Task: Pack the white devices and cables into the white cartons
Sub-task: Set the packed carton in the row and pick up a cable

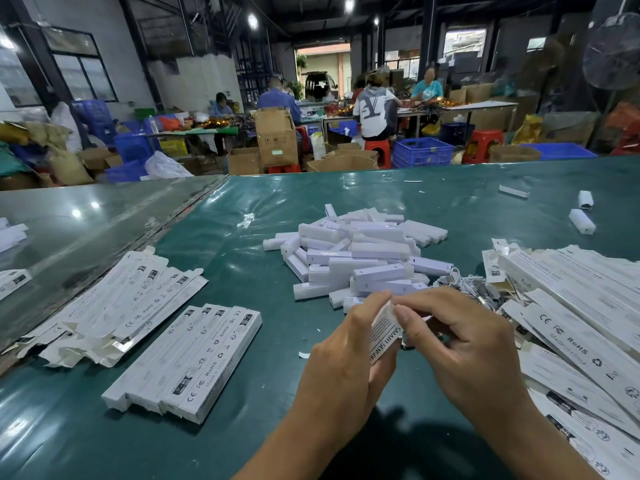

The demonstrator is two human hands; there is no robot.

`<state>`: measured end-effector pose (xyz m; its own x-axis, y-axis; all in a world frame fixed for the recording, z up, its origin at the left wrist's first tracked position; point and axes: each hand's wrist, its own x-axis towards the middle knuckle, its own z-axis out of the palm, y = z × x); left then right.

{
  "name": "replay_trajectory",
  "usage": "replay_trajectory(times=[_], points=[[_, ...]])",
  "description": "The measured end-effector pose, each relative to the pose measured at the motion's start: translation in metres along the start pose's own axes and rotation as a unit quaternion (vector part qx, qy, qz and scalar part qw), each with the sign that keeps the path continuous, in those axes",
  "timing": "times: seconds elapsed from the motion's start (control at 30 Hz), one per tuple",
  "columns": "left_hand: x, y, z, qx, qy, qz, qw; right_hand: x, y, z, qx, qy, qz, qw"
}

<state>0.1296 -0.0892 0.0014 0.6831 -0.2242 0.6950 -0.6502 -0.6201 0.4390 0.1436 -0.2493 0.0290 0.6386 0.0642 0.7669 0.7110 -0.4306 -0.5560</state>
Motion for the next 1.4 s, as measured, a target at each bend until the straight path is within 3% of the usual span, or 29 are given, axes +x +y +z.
replay_trajectory(times=[0.33, 0.5, 0.67, 0.8, 0.93, 1.03, 1.07, 1.13, 1.27, 1.33, 1.4], points=[[0.000, -0.001, 0.001, -0.004, 0.008, 0.013, 1.000, 0.000, -0.002, 0.002, 0.015, 0.017, -0.008, 1.000], [0.002, -0.002, 0.000, -0.018, 0.033, 0.020, 0.999, -0.003, 0.001, 0.005, -0.054, 0.020, -0.069, 0.996], [0.001, -0.006, -0.001, -0.045, 0.046, -0.019, 0.998, -0.004, -0.001, 0.005, -0.043, 0.013, -0.086, 0.995], [0.001, -0.006, -0.003, -0.085, 0.011, -0.079, 0.993, -0.006, 0.002, 0.005, -0.054, 0.003, -0.100, 0.993], [0.000, -0.002, 0.001, -0.060, -0.054, -0.052, 0.995, -0.004, 0.000, 0.005, 0.010, -0.018, 0.049, 0.999], [0.008, -0.015, -0.012, 0.010, -0.115, -0.056, 0.992, 0.002, 0.011, 0.001, -0.002, -0.004, 0.103, 0.995], [0.011, -0.023, -0.019, 0.004, -0.135, -0.077, 0.988, 0.005, 0.019, -0.003, -0.006, 0.011, 0.136, 0.991], [0.015, -0.035, -0.033, -0.107, -0.146, -0.144, 0.973, 0.011, 0.031, -0.008, 0.013, 0.002, 0.228, 0.974], [0.015, -0.031, -0.030, -0.222, -0.075, -0.194, 0.953, 0.009, 0.034, 0.001, 0.186, -0.016, 0.334, 0.924], [0.014, -0.022, -0.015, -0.280, 0.017, -0.229, 0.932, 0.008, 0.035, 0.007, 0.232, -0.009, 0.332, 0.914], [0.014, -0.014, -0.004, -0.358, 0.124, -0.266, 0.887, 0.004, 0.035, 0.013, 0.276, 0.022, 0.349, 0.895]])
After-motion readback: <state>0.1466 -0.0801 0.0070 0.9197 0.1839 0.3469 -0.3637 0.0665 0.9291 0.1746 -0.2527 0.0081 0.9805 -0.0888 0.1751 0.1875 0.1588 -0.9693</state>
